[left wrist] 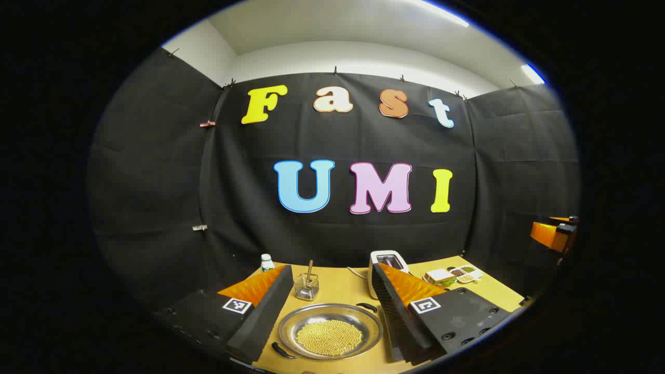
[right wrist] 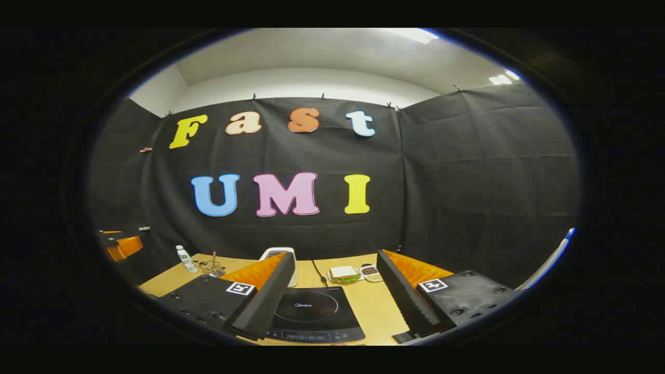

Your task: First push the handle of the pot to place it horizontally, then grasp the pot with both hands and set it on the induction cooktop.

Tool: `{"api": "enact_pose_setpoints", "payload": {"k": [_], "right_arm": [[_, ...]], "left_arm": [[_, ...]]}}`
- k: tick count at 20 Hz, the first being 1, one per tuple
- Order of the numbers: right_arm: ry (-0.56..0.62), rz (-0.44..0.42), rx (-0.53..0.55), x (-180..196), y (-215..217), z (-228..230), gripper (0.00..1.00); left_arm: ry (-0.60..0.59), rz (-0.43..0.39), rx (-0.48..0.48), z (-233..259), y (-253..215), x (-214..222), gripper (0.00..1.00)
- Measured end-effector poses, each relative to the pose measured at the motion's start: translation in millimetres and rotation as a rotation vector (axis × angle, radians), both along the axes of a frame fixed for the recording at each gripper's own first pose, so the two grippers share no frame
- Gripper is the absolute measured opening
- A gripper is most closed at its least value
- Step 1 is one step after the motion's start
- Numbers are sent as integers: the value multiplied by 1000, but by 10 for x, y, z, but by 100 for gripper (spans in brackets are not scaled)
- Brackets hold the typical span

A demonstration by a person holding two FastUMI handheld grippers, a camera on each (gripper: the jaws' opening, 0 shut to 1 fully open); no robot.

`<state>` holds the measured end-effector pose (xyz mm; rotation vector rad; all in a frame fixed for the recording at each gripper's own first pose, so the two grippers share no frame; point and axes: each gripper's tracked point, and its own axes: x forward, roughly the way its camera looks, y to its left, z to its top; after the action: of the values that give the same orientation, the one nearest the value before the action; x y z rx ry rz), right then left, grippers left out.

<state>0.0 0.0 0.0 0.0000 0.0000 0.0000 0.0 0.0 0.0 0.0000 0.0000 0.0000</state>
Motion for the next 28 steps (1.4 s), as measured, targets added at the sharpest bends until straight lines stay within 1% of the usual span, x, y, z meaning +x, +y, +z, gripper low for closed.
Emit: {"api": "enact_pose_setpoints", "payload": {"k": [3, 4, 5, 11, 16, 24, 28], "right_arm": [[-1, 21, -17, -16, 68, -12, 98], [-3, 26, -19, -21, 91, -9, 93], [-5, 31, -21, -30, 105, -5, 98], [12, 39, -43, -90, 134, -98, 98], [27, 17, -47, -118, 52, -149, 98], [63, -18, -51, -168, -44, -327, 98], [81, -28, -55, -159, -75, -396, 98]], "left_arm": [[8, -9, -2, -45, -9, -62, 95], [15, -12, -10, -67, -13, -85, 95], [23, -15, -21, -107, -22, -90, 95], [78, -15, -75, -319, 34, -120, 95], [108, -17, -107, -438, 91, -112, 95], [174, -45, -92, -675, 139, -18, 95], [235, -105, -98, -835, 95, 85, 93]]}}
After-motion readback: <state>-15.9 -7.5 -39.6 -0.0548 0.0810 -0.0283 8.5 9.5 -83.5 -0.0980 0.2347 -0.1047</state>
